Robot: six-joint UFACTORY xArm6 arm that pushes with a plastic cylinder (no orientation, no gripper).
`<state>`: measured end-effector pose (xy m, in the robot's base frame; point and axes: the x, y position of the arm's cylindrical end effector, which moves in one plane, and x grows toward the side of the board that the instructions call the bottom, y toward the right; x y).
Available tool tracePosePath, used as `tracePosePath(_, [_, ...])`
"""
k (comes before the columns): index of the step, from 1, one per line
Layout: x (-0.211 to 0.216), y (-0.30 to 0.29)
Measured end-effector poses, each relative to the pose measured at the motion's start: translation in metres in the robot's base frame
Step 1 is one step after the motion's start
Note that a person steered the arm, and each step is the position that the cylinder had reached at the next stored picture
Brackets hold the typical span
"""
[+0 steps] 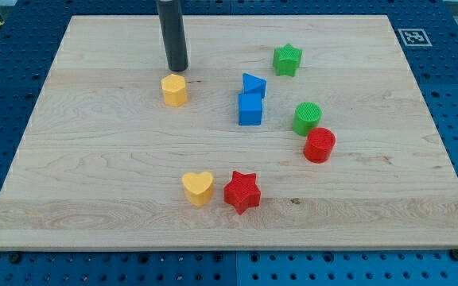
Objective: Push the yellow hexagon top left of the yellow heart
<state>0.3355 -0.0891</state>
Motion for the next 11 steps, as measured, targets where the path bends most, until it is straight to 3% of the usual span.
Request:
tracePosePath(2, [0.054,0.040])
tracePosePath(4, [0.027,0.022])
tracePosePath(5, [0.024,-0.020])
tracePosePath(6, [0.039,-0.024])
tracePosePath(8, [0.047,0.036])
tracePosePath(11, [0.048,-0.011])
